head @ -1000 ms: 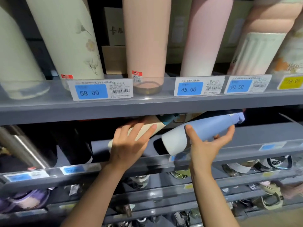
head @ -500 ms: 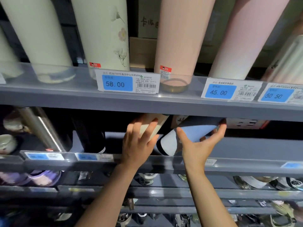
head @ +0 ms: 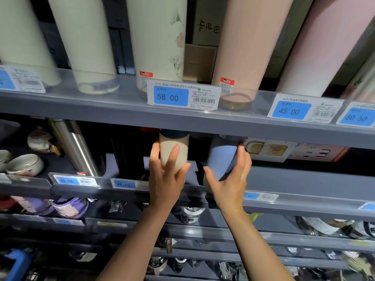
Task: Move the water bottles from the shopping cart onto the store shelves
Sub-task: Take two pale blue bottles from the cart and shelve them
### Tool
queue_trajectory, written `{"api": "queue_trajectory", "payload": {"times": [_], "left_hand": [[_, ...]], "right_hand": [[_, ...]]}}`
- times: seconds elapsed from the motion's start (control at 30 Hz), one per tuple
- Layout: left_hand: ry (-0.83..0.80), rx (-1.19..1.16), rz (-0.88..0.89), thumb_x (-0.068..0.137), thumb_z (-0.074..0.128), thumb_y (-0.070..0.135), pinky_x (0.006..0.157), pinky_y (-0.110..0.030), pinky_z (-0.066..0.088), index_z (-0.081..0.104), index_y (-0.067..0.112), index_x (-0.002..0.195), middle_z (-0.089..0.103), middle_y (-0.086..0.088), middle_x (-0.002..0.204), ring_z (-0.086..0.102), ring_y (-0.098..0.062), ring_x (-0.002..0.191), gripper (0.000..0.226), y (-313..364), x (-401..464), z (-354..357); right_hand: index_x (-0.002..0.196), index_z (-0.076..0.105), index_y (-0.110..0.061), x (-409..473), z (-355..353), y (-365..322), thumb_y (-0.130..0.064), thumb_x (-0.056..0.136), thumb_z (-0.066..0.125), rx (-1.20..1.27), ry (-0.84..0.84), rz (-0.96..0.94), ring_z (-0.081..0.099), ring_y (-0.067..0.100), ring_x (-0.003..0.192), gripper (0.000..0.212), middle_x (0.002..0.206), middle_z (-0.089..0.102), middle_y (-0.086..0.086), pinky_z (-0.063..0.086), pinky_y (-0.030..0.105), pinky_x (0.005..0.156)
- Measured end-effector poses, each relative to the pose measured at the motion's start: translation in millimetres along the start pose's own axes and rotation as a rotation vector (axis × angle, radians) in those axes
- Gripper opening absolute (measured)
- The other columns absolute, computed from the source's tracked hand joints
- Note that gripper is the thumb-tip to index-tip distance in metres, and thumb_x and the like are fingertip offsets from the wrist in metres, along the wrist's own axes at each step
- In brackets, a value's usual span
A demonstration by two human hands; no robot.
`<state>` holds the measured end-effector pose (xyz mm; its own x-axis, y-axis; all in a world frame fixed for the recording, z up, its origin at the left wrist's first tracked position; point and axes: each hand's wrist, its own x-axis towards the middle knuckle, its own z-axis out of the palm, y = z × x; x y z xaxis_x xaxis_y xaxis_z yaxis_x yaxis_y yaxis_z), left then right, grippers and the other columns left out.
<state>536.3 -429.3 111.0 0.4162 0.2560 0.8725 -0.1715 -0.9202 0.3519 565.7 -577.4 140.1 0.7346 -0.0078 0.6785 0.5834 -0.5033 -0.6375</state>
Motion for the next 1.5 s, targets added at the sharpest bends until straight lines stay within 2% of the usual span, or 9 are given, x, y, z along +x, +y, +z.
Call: {"api": "queue_trajectory", "payload": {"times": [0.07, 0.23, 0.33, 0.47, 0.67, 0.87, 0.93, 1.13, 1.5], "left_hand": [[0.002, -0.005, -0.028, 0.091, 0.061, 0.037, 0.086, -0.043, 0.054, 0.034, 0.024, 0.136, 0.029, -0.02, 0.139, 0.047, -0.039, 0.118, 0.054, -2, 0, -2], [0.001, -0.059, -0.019, 0.086, 0.067, 0.031, 0.099, -0.033, 0.04, 0.032, 0.027, 0.137, 0.027, -0.021, 0.139, 0.042, -0.036, 0.122, 0.063, 0, 2, -1], [-0.023, -0.088, -0.022, 0.079, 0.074, 0.025, 0.1, -0.035, 0.039, 0.037, 0.02, 0.132, 0.029, -0.026, 0.138, 0.04, -0.038, 0.122, 0.064, 1, 3, -2], [-0.089, -0.117, -0.082, 0.074, 0.081, 0.013, 0.096, -0.048, 0.043, 0.026, 0.021, 0.14, 0.029, -0.034, 0.14, 0.036, -0.039, 0.124, 0.086, 1, -1, -4], [-0.143, -0.13, -0.037, 0.087, 0.052, 0.028, 0.101, -0.044, 0.034, 0.016, 0.028, 0.143, 0.021, -0.021, 0.145, 0.031, -0.036, 0.127, 0.067, -5, -5, -11], [-0.108, -0.091, -0.001, 0.079, 0.074, 0.011, 0.093, -0.037, 0.045, 0.025, 0.033, 0.14, 0.022, -0.016, 0.142, 0.038, -0.038, 0.122, 0.081, -19, -4, -9], [-0.115, -0.067, 0.014, 0.078, 0.074, 0.014, 0.091, -0.037, 0.047, 0.027, 0.033, 0.139, 0.024, -0.016, 0.14, 0.04, -0.039, 0.121, 0.08, -21, -4, -10], [-0.134, -0.02, -0.016, 0.077, 0.077, 0.019, 0.086, -0.041, 0.052, 0.037, 0.024, 0.135, 0.025, -0.016, 0.14, 0.04, -0.038, 0.121, 0.071, -20, -5, -9], [-0.144, -0.02, -0.026, 0.079, 0.074, 0.029, 0.086, -0.032, 0.046, 0.039, 0.022, 0.132, 0.027, -0.016, 0.14, 0.041, -0.031, 0.117, 0.064, -19, -7, -11]], "right_hand": [[0.139, 0.021, -0.028, 1, 2, -3, -0.007, 0.07, 0.084, -0.028, -0.003, -0.004, 0.031, 0.018, 0.121, 0.096, 0.14, 0.033, 0.031, 0.038, 0.033, 0.088], [0.141, 0.018, -0.029, -2, 0, -2, -0.008, 0.071, 0.084, -0.034, 0.003, 0.022, 0.03, 0.018, 0.123, 0.098, 0.145, 0.031, 0.028, 0.037, 0.035, 0.087], [0.143, 0.015, -0.03, -5, 1, 3, -0.013, 0.073, 0.083, -0.033, 0.002, 0.027, 0.027, 0.015, 0.129, 0.099, 0.148, 0.03, 0.023, 0.036, 0.027, 0.092], [0.144, 0.012, -0.03, -7, 3, 8, -0.013, 0.074, 0.083, 0.006, -0.01, 0.051, 0.023, 0.015, 0.134, 0.101, 0.149, 0.027, 0.018, 0.016, 0.004, 0.1], [0.145, 0.009, -0.032, -10, 5, 6, -0.015, 0.076, 0.081, 0.018, 0.026, 0.083, 0.025, 0.013, 0.136, 0.101, 0.146, 0.025, -0.002, 0.03, 0.027, 0.103], [0.14, 0.017, -0.031, -10, 8, 7, -0.014, 0.076, 0.082, 0.081, 0.028, 0.174, 0.024, 0.009, 0.134, 0.093, 0.145, 0.024, -0.006, 0.014, -0.007, 0.097], [0.14, 0.016, -0.034, -10, 9, 8, -0.016, 0.076, 0.082, 0.092, 0.033, 0.188, 0.026, 0.011, 0.136, 0.094, 0.151, 0.027, 0.0, 0.019, 0.0, 0.103], [0.148, 0.016, -0.027, -8, 12, 5, -0.024, 0.074, 0.084, 0.096, 0.027, 0.265, 0.034, 0.026, 0.138, 0.1, 0.153, 0.031, 0.01, 0.04, 0.047, 0.108], [0.144, 0.022, -0.023, -5, 19, 6, -0.031, 0.069, 0.086, 0.003, 0.049, 0.259, 0.039, 0.03, 0.132, 0.099, 0.146, 0.035, 0.014, 0.045, 0.043, 0.096]]}}
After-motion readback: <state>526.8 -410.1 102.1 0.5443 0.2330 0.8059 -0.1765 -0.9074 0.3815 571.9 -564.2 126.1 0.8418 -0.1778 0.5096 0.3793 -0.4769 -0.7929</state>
